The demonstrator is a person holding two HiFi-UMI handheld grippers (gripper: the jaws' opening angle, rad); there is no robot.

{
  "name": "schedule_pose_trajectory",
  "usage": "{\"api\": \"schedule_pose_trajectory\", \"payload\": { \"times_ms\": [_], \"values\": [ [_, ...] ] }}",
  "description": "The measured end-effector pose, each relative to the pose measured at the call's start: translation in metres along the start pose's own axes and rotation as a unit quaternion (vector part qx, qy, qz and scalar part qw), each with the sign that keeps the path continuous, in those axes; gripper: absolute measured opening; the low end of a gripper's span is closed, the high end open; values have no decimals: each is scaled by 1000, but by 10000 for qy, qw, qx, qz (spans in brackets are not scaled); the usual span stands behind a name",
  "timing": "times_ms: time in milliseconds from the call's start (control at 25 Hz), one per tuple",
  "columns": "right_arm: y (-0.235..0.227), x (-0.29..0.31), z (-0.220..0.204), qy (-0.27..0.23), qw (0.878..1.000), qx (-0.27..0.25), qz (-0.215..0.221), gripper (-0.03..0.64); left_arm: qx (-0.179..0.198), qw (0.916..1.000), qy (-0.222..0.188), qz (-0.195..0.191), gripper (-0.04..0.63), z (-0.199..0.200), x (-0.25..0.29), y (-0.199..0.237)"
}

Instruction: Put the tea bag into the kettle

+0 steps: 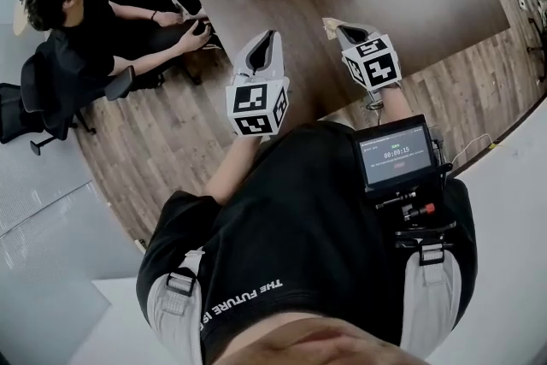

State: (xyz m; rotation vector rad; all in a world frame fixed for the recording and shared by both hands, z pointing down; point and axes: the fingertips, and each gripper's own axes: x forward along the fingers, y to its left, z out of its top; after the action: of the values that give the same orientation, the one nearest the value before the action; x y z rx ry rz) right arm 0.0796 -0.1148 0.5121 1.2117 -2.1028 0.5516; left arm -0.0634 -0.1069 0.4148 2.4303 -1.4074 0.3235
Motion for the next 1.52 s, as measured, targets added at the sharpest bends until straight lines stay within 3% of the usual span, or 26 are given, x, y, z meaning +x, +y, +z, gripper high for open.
{"api": "schedule_pose_trajectory", "payload": {
  "times_ms": [240, 760, 1240, 1520],
  "values": [
    [-22, -2, 9, -252, 9996, -50, -104, 8, 66, 10000, -18, -40, 15, -15, 5, -5],
    [-61, -33, 77, -659, 9963, -325, -454, 8, -26, 9998, -208, 71, 15, 3, -7, 1],
    [-82, -54, 138, -1036, 9912, -558, -605, 8, -161, 9983, -399, 386, 15, 19, -22, 14],
    [-106, -62, 175, -1105, 9853, -989, -852, 8, -201, 9976, -396, 524, 15, 17, -25, 21]
  ]
}}
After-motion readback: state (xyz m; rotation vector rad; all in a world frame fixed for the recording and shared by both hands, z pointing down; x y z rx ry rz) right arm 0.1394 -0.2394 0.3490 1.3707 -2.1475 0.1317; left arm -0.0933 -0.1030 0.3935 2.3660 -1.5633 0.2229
